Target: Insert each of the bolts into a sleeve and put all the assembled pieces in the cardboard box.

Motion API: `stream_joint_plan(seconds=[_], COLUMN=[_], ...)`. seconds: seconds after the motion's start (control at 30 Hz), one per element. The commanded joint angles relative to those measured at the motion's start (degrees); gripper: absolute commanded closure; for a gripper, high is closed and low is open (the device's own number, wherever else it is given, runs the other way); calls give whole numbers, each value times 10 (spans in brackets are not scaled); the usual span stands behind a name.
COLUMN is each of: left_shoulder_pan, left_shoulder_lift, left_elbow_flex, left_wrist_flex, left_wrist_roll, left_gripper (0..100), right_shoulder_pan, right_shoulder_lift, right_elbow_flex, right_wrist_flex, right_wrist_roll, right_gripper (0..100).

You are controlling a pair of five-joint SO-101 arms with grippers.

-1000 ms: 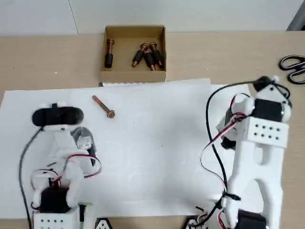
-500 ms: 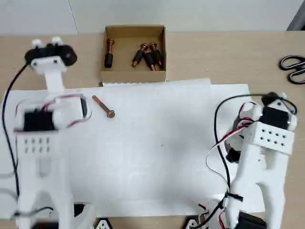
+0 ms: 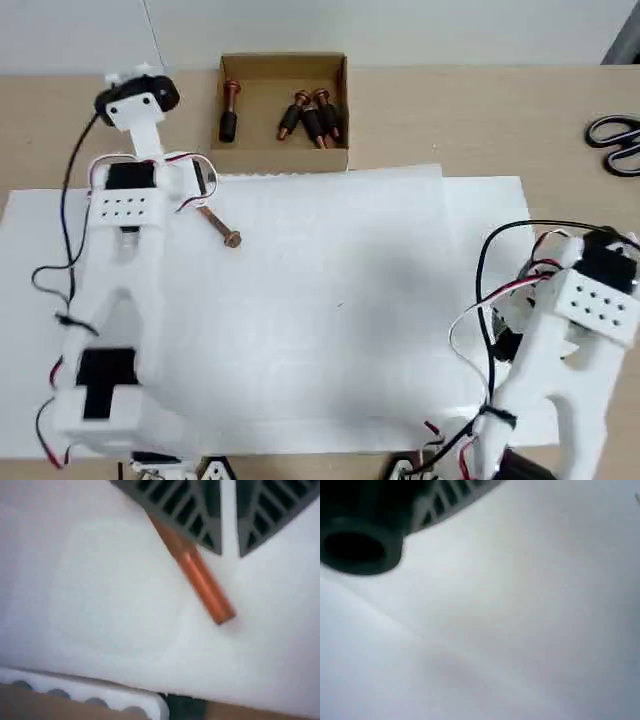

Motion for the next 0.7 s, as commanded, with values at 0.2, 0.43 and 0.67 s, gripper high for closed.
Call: stream_joint_plan(seconds=[0.2,0.43,0.67], left_shoulder_pan=[33,70,78], left_shoulder_lift=[46,47,47], left_elbow_flex=[-29,-26,-27], left_wrist_flex=[-89,-76,-77], left_wrist_roll=[-153,-25,114], left_gripper=[994,993,994], right_shoulder_pan=[1,1,1], right_shoulder_lift=[-115,-115,-115], right_elbow_flex=[-2,-2,-2], right_wrist_flex=[7,7,7], right_wrist_roll=[10,33,33], right_gripper=[995,995,995])
